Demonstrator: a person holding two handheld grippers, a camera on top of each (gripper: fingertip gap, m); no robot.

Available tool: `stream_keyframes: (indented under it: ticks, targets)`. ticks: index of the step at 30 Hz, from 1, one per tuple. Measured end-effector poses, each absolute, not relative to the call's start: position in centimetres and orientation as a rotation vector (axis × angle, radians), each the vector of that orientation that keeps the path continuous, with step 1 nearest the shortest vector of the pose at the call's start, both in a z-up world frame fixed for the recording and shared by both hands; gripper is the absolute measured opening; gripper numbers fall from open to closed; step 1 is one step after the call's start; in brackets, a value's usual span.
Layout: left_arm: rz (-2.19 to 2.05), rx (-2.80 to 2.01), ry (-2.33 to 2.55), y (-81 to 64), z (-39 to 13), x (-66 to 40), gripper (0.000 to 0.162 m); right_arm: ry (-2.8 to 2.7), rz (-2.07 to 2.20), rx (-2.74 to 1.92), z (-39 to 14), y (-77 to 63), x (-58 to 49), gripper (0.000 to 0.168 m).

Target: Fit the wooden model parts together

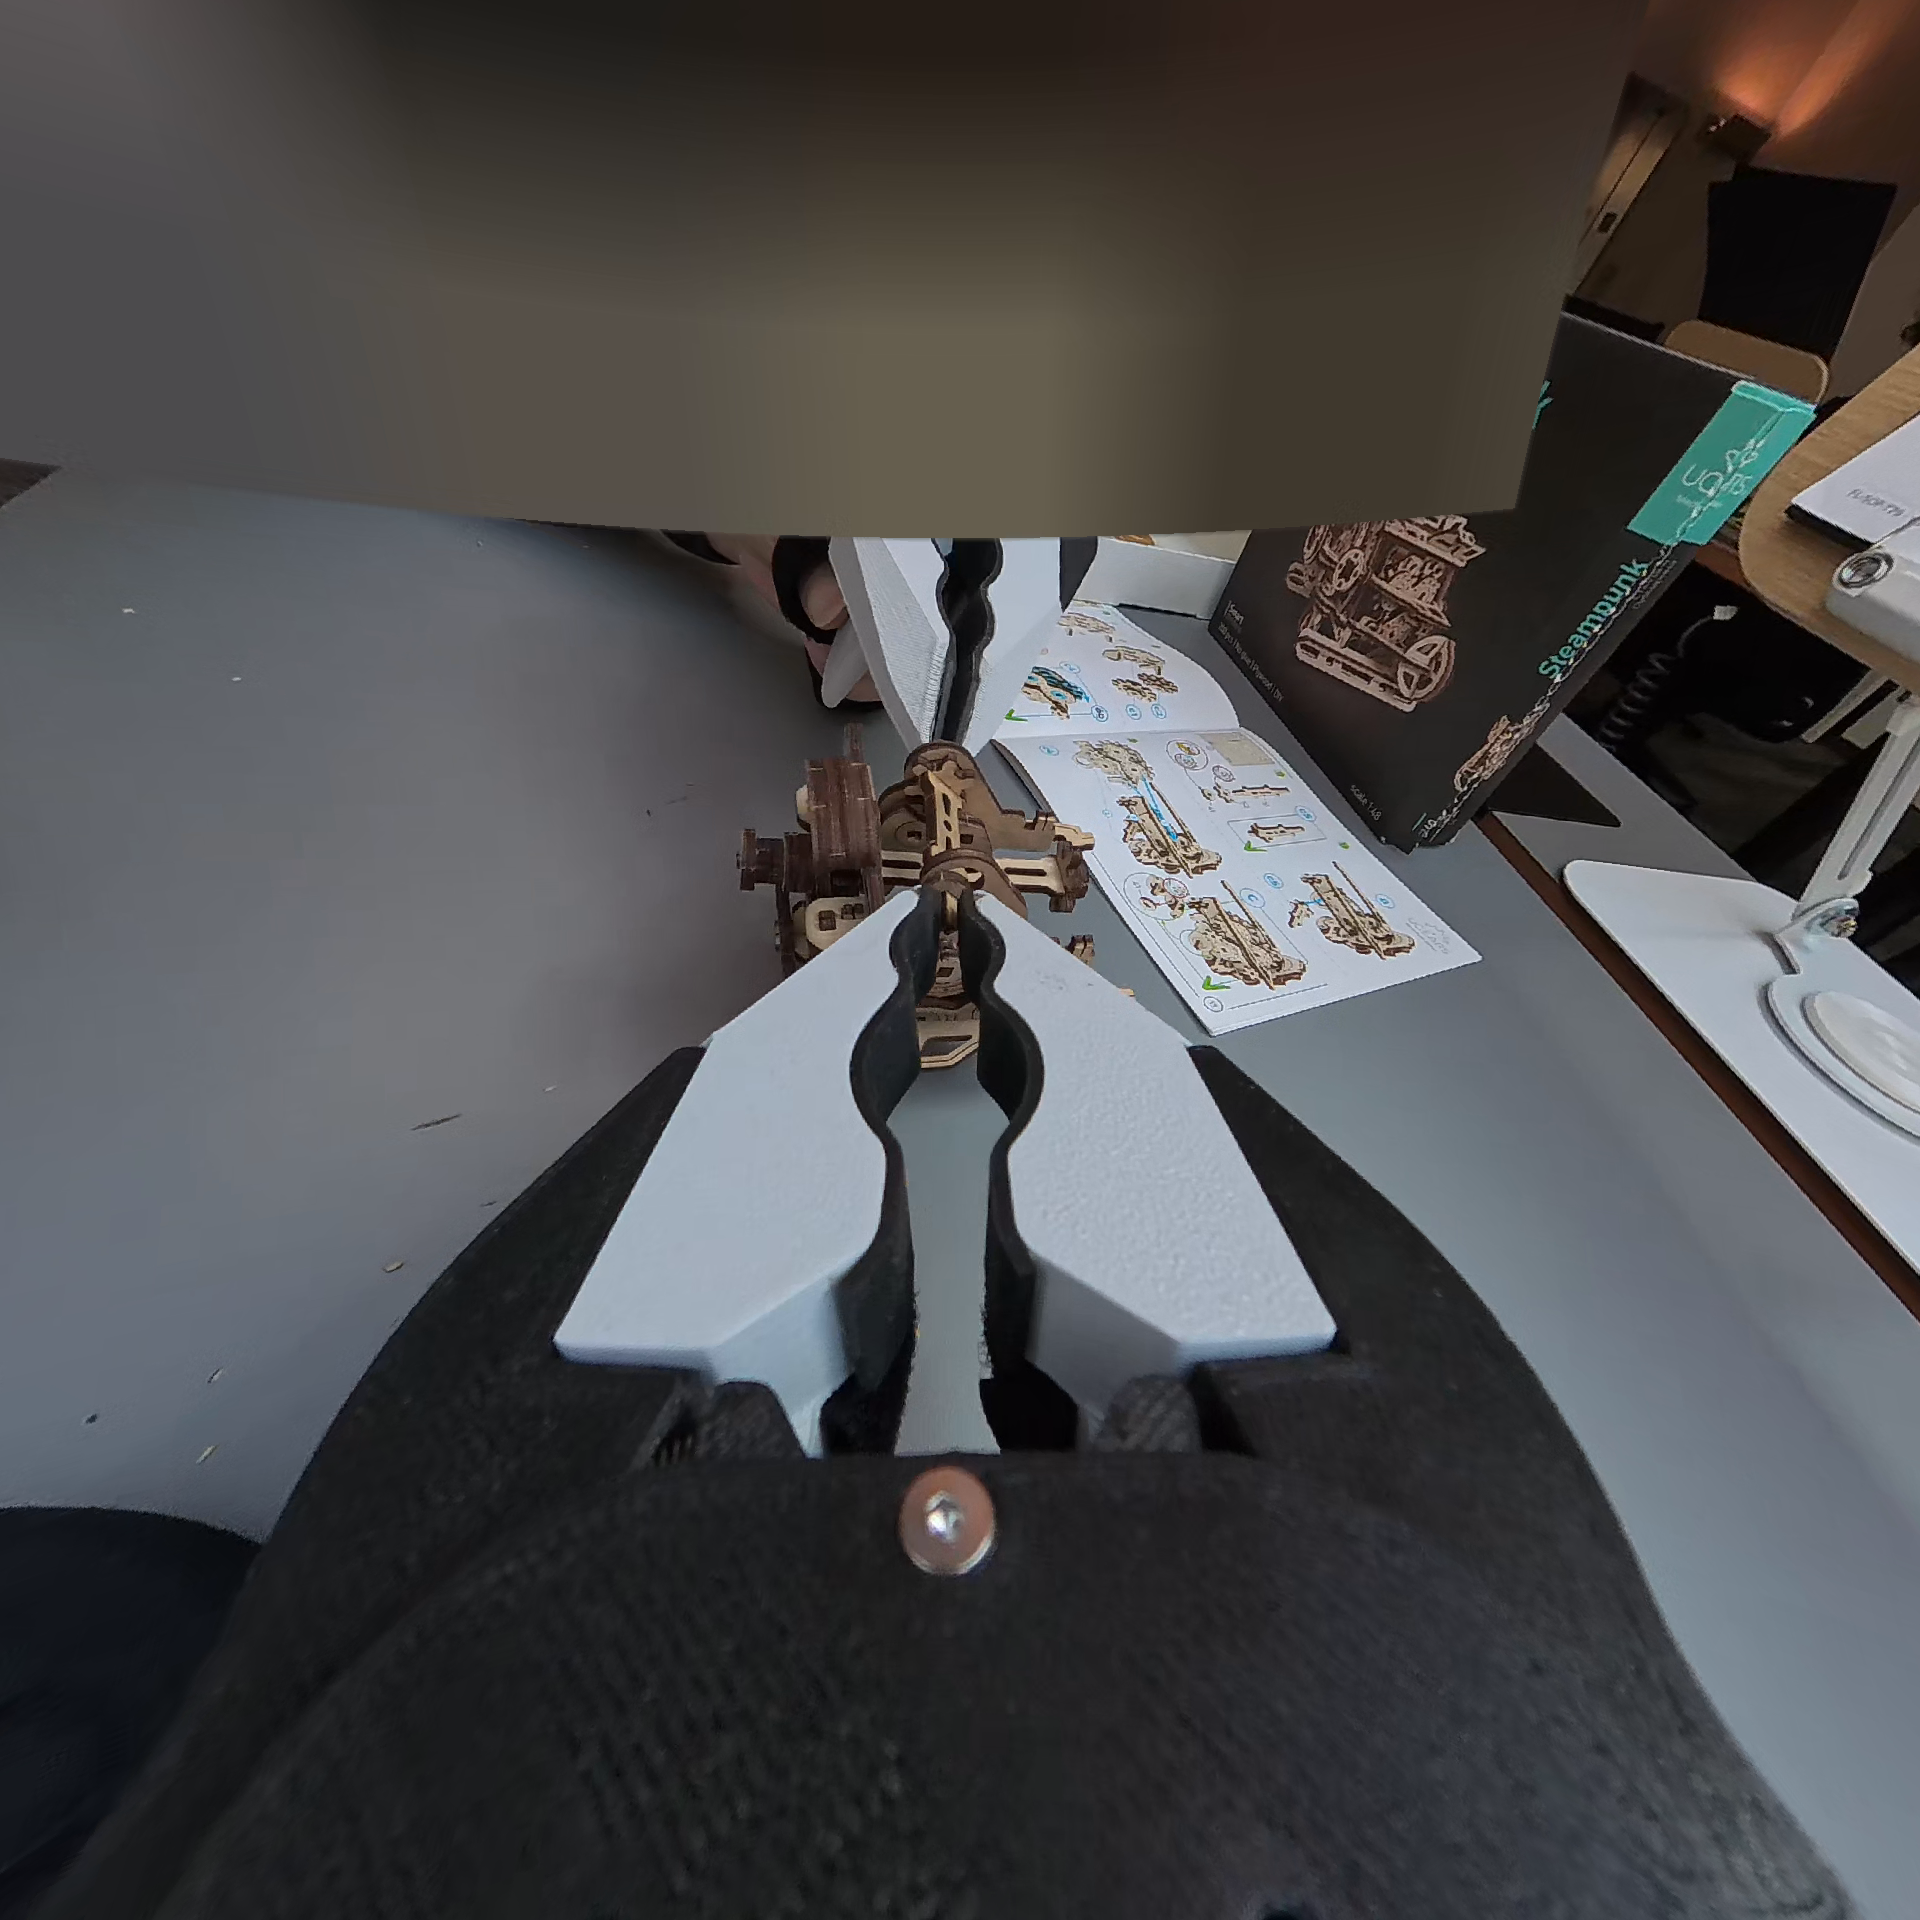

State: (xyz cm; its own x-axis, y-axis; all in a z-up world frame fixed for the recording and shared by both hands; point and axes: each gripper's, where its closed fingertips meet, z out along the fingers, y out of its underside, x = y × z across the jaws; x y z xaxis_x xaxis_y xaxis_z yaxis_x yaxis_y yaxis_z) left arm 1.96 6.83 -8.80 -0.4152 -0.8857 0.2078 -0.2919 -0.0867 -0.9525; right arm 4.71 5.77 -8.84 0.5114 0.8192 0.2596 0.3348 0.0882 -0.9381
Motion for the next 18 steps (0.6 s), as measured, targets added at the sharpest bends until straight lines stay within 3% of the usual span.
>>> stream_keyframes:
  ticks: [18]
  targets:
    - [-1.522, -1.301, 1.705, 7.48, -9.11, 1.86, 0.001, -1.091, 0.4, -1.477, -8.83, 6.41, 4.25, 0.002]
